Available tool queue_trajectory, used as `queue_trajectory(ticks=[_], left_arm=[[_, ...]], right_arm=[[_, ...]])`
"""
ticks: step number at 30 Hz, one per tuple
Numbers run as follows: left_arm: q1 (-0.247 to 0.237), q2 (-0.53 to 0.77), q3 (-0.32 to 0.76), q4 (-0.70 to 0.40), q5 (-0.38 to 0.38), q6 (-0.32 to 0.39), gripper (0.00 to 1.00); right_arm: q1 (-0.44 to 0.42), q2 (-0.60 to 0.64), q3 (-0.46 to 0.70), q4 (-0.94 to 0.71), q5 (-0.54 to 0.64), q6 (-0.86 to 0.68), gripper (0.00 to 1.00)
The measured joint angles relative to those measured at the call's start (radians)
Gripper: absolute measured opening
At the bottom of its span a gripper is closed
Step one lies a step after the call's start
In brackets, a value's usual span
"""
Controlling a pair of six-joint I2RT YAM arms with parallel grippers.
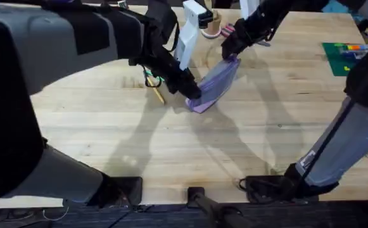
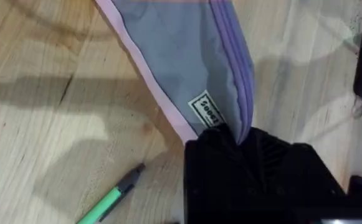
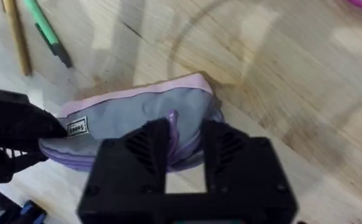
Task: Unzip the bag, pick up the pens from the table one at a time and place them inside, then zip the bag closed.
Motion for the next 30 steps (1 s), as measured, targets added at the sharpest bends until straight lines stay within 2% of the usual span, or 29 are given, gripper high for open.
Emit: queue_trajectory(ticks=[3, 6, 7, 30], left_arm=[[0.0, 0.0, 0.0, 0.0, 0.0, 0.0, 0.044], [0.0, 0.0, 0.0, 0.0, 0.0, 0.0, 0.044], [-0.001, 0.0, 0.0, 0.0, 0.0, 0.0, 0.044], [-0.002, 0.0, 0.0, 0.005, 0.001, -0.003, 0.044]], right_arm=[[-0.003, 0.0, 0.0, -0.005, 0.004, -0.001, 0.25], [-0.003, 0.0, 0.0, -0.008, 0.004, -0.001, 0.062], [-0.003, 0.0, 0.0, -0.008, 0.007, -0.001, 0.04], [0.003, -0.034, 0.0, -0.029, 0.059, -0.007, 0.033]])
